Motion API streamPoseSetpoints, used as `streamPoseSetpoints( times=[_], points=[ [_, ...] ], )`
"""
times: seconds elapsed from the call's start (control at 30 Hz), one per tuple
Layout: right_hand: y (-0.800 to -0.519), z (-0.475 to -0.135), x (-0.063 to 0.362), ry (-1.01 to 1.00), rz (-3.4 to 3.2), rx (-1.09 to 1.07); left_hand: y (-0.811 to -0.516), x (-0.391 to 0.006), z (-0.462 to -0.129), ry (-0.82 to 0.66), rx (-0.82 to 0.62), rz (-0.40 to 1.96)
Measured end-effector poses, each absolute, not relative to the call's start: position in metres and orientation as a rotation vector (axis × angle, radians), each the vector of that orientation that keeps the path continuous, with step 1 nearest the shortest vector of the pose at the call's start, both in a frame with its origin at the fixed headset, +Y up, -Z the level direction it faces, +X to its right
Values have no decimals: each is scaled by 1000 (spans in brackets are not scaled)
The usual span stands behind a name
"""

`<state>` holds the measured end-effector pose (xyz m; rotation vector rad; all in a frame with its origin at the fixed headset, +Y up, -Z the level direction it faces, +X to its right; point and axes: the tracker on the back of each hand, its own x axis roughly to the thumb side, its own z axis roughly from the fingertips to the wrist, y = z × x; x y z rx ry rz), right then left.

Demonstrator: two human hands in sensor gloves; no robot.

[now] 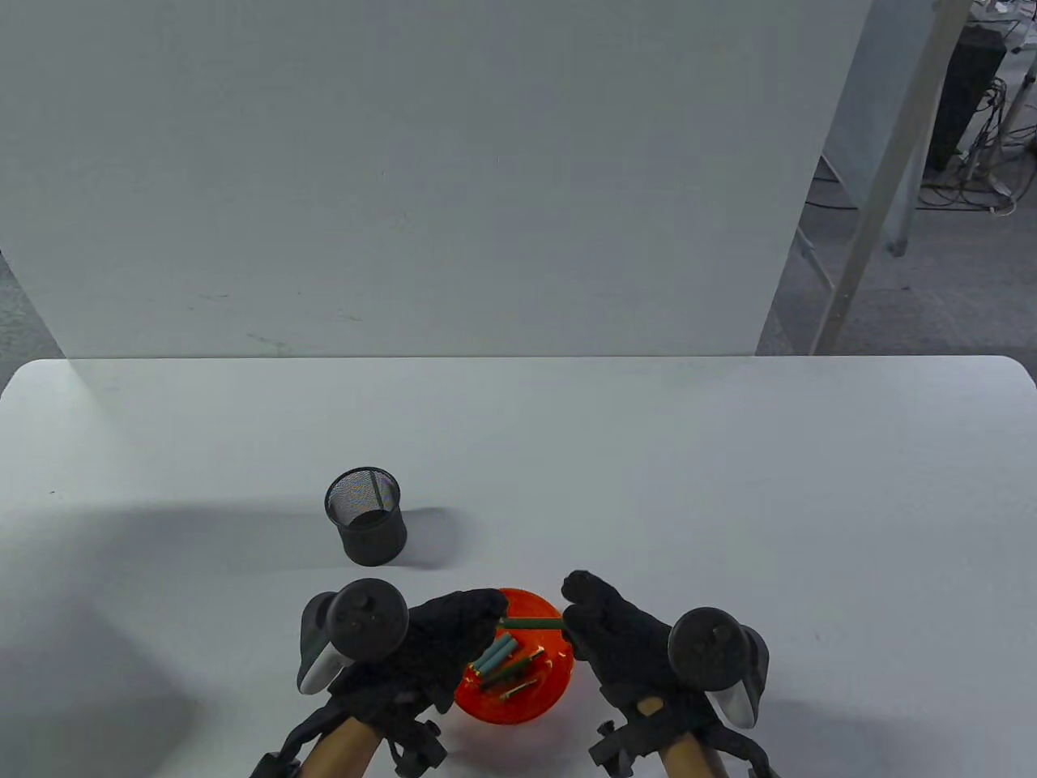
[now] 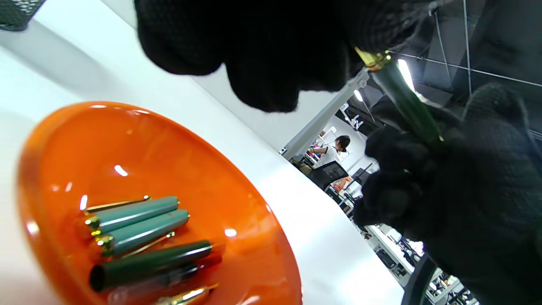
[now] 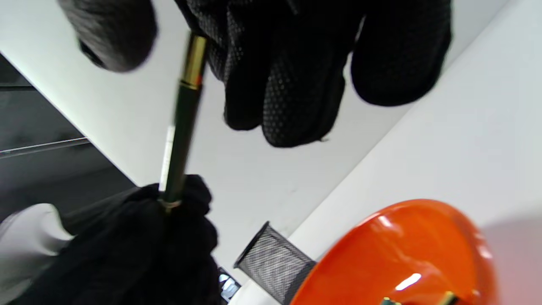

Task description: Assemble fountain pens from components

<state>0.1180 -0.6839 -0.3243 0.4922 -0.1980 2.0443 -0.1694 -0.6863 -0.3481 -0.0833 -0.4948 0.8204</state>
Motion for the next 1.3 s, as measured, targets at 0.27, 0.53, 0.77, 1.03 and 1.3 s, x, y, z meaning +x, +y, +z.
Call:
streamPoseSetpoints(
  times=[0.27,0.53,0.77,1.03,1.3],
  points=[
    [-682,-320,117,-290,2118,419,-685,-166,-346,-512,-84,807],
    [-682,-319,121,-374,2229,342,-686,-159,-344,-534,-103,804],
    [-684,-320,128,-375,2209,291,-691,-155,-345,-535,-129,802],
    [-683,-323,120,-251,2062,432,-690,-173,-350,-469,-96,851],
    [-683,-323,123,-277,2110,414,-685,-170,-349,-487,-75,836]
  ],
)
